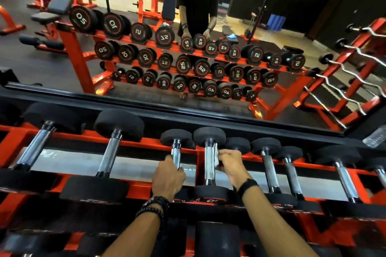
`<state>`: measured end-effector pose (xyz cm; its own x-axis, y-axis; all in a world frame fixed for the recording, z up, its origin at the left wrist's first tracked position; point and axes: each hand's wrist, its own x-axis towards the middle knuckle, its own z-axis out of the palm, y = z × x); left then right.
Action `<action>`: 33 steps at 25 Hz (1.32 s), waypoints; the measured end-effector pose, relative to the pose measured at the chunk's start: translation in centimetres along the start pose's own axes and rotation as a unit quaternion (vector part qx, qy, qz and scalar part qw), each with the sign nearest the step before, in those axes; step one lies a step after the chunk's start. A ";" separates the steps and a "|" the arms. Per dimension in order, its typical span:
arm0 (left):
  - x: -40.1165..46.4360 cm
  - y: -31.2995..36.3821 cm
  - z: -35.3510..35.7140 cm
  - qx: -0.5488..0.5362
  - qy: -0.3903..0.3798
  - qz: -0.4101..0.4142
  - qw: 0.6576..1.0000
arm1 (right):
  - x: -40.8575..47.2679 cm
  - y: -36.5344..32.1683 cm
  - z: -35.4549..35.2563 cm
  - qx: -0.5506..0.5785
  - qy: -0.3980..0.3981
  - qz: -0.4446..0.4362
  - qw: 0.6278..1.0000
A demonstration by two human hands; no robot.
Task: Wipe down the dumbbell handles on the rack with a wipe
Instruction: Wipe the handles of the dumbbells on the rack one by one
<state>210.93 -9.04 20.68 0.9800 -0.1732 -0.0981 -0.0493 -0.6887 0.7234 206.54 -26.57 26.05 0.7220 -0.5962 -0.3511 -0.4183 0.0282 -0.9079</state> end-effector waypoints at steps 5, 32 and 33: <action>-0.1 0.1 0.0 0.001 0.008 0.004 1.000 | -2.7 0.0 2.7 -0.105 0.060 -0.107 0.987; -0.1 0.2 -0.3 0.015 -0.008 0.002 1.000 | 2.6 -0.7 4.5 0.115 -0.057 0.106 0.986; -0.1 0.1 -0.2 0.012 -0.007 0.003 1.000 | 2.4 -0.5 4.5 0.058 -0.021 0.064 0.996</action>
<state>210.85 -8.95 20.97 0.9768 -0.1872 -0.1042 -0.0597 -0.7047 0.7069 210.98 -24.38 24.63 0.6908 -0.5475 -0.4723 -0.4433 0.1953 -0.8748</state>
